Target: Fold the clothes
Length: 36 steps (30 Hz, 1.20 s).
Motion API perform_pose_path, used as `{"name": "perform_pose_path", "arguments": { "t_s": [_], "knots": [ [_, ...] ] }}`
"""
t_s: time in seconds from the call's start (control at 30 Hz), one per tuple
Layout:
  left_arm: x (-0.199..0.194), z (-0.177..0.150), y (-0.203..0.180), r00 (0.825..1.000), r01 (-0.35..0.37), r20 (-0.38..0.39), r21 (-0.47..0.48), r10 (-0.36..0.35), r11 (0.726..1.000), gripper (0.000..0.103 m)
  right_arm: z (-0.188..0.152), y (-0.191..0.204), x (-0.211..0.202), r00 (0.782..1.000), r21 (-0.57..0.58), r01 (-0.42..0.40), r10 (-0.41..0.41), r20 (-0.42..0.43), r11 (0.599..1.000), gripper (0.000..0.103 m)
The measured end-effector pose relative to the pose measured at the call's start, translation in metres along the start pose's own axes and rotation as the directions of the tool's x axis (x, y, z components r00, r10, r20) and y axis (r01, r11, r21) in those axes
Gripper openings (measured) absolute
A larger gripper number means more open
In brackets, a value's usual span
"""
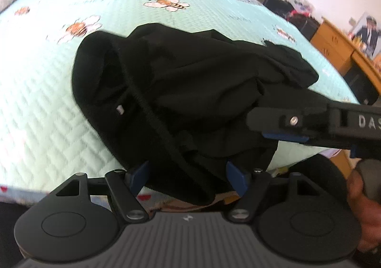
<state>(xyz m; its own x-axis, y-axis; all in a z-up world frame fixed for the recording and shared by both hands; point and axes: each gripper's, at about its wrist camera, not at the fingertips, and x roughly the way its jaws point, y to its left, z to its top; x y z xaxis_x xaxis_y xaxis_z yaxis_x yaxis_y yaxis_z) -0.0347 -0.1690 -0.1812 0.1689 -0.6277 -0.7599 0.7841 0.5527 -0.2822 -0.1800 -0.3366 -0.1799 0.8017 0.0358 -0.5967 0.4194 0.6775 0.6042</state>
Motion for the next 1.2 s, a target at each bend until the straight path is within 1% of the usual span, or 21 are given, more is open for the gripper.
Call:
{"name": "perform_pose_path", "arguments": {
  "t_s": [0.13,0.37,0.53,0.6,0.7,0.73,0.8,0.87,0.93,1.03,1.1,1.2],
  "knots": [
    [0.000,-0.011,0.010,0.999,0.028,-0.015,-0.058,-0.029,0.998,0.074,-0.003,-0.009,0.000,1.000,0.048,-0.008,0.008,0.001,0.999,0.056],
    [0.009,-0.012,0.010,0.999,0.041,-0.033,-0.078,-0.044,0.996,0.074,-0.003,-0.015,-0.001,1.000,0.076,-0.017,0.017,0.003,0.997,0.056],
    [0.018,-0.012,0.015,0.997,0.067,-0.033,-0.107,-0.071,0.992,0.076,-0.005,-0.014,-0.002,1.000,0.068,-0.022,0.021,0.002,0.997,0.056],
    [0.019,-0.011,0.017,0.996,0.082,-0.016,-0.116,-0.085,0.990,0.076,-0.005,-0.014,-0.002,1.000,0.065,-0.023,0.023,0.002,0.998,0.057],
    [0.019,-0.013,0.021,0.994,0.108,0.012,-0.128,-0.107,0.986,0.075,-0.001,-0.002,-0.003,1.000,-0.017,-0.013,0.013,0.010,1.000,0.057],
    [0.020,-0.014,0.023,0.993,0.117,0.021,-0.137,-0.115,0.984,0.073,0.002,0.004,-0.004,1.000,-0.051,-0.007,0.008,0.018,0.999,0.058],
    [0.019,-0.015,0.028,0.992,0.125,0.034,-0.145,-0.121,0.982,0.065,0.009,0.013,-0.004,0.999,-0.105,0.011,-0.007,0.041,0.994,0.065],
    [0.018,-0.016,0.032,0.990,0.136,0.047,-0.154,-0.130,0.979,0.052,0.017,0.020,-0.002,0.998,-0.133,0.023,-0.014,0.064,0.991,0.067],
    [0.019,-0.017,0.036,0.988,0.149,0.056,-0.169,-0.142,0.974,0.047,0.026,0.025,0.002,0.998,-0.143,0.020,-0.010,0.070,0.990,0.067],
    [0.019,-0.019,0.040,0.985,0.169,0.067,-0.180,-0.159,0.969,0.045,0.039,0.040,0.014,0.998,-0.184,0.009,0.002,0.059,0.983,0.068],
    [0.019,-0.020,0.039,0.984,0.175,0.073,-0.173,-0.165,0.969,0.043,0.047,0.055,0.025,0.999,-0.225,0.001,0.009,0.043,0.974,0.070],
    [0.020,-0.020,0.041,0.982,0.183,0.079,-0.158,-0.173,0.970,0.038,0.059,0.080,0.046,1.000,-0.311,-0.005,0.012,0.019,0.950,0.074]
  ]
}}
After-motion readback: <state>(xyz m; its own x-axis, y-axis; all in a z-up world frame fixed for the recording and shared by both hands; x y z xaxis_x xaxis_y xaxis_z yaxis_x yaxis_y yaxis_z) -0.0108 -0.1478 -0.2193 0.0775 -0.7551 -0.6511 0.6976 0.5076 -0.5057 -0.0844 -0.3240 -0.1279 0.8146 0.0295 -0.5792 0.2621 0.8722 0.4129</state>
